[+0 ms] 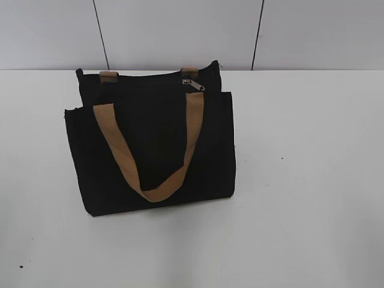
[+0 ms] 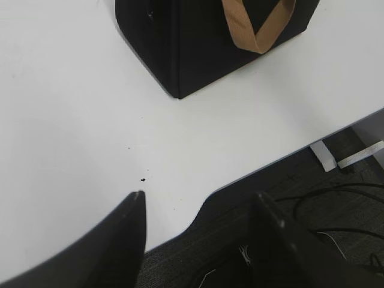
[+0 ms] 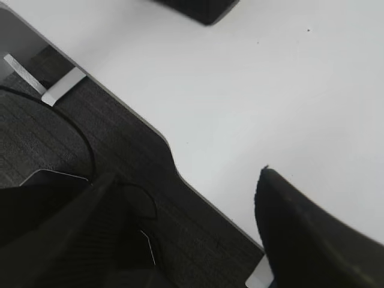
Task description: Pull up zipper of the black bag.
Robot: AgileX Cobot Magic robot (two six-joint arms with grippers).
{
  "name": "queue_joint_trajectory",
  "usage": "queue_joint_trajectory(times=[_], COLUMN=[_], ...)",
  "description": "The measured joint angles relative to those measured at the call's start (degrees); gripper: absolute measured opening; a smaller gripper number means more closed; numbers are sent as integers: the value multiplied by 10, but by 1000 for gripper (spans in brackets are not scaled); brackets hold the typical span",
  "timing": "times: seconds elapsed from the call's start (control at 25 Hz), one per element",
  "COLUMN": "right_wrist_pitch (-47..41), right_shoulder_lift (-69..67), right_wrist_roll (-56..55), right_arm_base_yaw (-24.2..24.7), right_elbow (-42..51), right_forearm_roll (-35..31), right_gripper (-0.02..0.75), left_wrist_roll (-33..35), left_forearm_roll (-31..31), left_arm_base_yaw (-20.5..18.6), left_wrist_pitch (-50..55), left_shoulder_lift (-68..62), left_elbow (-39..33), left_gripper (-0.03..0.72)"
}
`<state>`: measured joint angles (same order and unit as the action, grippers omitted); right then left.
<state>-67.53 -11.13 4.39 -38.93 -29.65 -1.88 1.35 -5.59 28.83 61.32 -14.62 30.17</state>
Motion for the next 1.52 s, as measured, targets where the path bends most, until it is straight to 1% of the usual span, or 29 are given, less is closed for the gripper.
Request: queue_joint_trajectory(times=[0.12, 0.44, 0.68, 0.76, 0.84, 0.92, 1.08, 1.24, 1.28, 1.4, 1.52], right_wrist_pitch=[31, 42, 42, 42, 42, 42, 42, 42, 42, 43, 43], right_shoulder_lift=[0, 0, 0, 1, 1, 1, 1, 10, 15, 35, 67], right_wrist_roll=[2, 10, 10, 10, 10, 10, 10, 10, 10, 10, 10], right_arm_base_yaw=[0, 0, 0, 8, 36, 77, 190, 307, 332, 383, 399], right_elbow=[16, 21, 21, 21, 21, 21, 21, 21, 21, 21, 21], right_forearm_roll=[-16, -26, -26, -27, -28, -28, -28, -28, -28, -28, -28], right_gripper=[526, 526, 526, 526, 526, 526, 526, 526, 526, 526, 526], left_wrist_roll=[1, 3, 3, 3, 3, 3, 3, 3, 3, 3, 3], left_forearm_roll=[-1, -2, -3, -3, -3, -3, -4, -5, -5, -5, -5], left_arm_base_yaw=[0, 1, 1, -11, -34, -68, -151, -222, -233, -260, -272], left_wrist_pitch=[-1, -3, -3, -3, -3, -3, -3, -5, -5, -5, -5], left_shoulder_lift=[0, 0, 0, 0, 0, 0, 7, 47, 57, 89, 120], left_elbow=[0, 0, 0, 0, 0, 0, 0, 0, 0, 0, 0], left_gripper=[420, 417, 377, 362, 340, 318, 281, 261, 259, 258, 258])
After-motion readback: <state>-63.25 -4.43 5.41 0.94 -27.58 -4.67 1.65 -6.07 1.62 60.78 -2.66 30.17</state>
